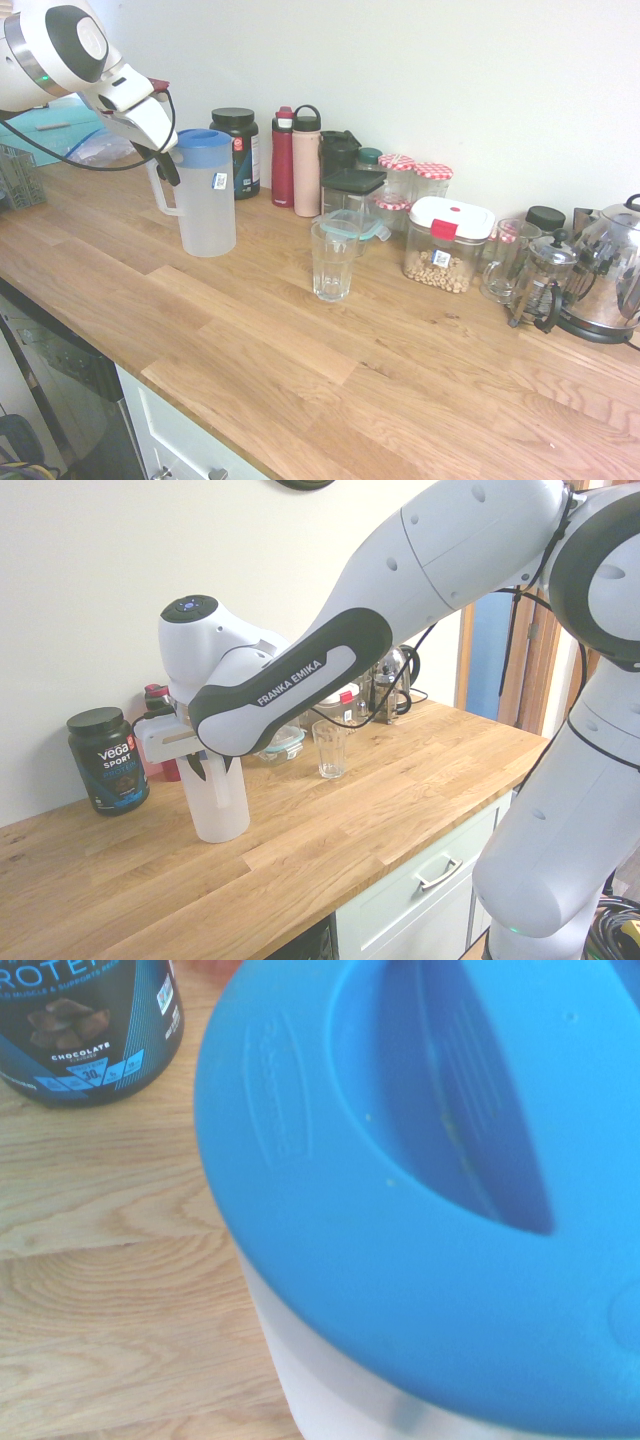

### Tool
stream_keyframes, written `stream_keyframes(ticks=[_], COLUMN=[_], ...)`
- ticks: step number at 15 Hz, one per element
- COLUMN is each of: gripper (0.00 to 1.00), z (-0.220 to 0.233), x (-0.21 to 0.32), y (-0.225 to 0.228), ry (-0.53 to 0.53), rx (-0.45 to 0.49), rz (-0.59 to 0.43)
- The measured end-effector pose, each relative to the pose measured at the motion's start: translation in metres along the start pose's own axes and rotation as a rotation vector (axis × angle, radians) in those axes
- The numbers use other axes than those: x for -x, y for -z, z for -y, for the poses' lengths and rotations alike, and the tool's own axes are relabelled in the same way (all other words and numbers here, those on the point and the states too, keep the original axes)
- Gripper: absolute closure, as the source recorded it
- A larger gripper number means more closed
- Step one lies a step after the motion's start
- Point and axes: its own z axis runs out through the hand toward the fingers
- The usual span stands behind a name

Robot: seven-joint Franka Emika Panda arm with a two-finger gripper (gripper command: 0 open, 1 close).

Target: Pour me some water

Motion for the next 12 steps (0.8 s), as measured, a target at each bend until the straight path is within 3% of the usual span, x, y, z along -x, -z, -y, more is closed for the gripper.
stream_keyframes(ticks=[6, 12], gripper=[1.0, 1.0], z=[-0.002, -0.017], x=[-0.005, -0.013], y=[-0.005, 0.009], ry=[-0.001, 0.085], rx=[0.008, -0.001], rz=[0.006, 0.039])
